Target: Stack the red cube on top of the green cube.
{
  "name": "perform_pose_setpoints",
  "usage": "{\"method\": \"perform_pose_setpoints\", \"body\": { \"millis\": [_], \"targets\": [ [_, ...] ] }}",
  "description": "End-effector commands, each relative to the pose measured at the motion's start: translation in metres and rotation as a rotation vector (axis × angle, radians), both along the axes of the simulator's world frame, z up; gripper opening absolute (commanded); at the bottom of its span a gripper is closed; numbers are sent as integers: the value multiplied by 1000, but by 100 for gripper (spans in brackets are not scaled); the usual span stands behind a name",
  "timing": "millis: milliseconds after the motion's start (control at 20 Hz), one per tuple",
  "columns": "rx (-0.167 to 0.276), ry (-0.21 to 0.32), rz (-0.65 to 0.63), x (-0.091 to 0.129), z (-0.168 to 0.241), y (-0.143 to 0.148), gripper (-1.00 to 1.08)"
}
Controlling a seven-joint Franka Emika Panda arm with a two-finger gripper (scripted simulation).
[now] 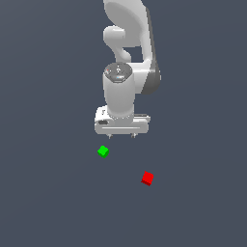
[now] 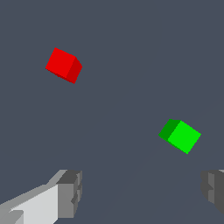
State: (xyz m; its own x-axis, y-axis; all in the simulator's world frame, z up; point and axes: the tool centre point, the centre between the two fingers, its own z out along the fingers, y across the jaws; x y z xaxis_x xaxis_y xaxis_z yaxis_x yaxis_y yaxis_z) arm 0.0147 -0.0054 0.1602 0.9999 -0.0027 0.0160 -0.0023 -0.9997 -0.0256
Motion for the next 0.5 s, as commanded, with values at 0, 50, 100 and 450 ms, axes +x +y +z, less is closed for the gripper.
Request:
{"method": "perform_pose_setpoints", "body": {
  "millis": [0, 50, 100, 450],
  "targets": [
    [0, 0, 0, 0, 0, 0, 100],
    [0, 0, 0, 0, 0, 0, 100],
    [0, 0, -2, 0, 0, 1, 100],
    [-2, 2, -33, 8, -7, 11, 100]
  ]
}}
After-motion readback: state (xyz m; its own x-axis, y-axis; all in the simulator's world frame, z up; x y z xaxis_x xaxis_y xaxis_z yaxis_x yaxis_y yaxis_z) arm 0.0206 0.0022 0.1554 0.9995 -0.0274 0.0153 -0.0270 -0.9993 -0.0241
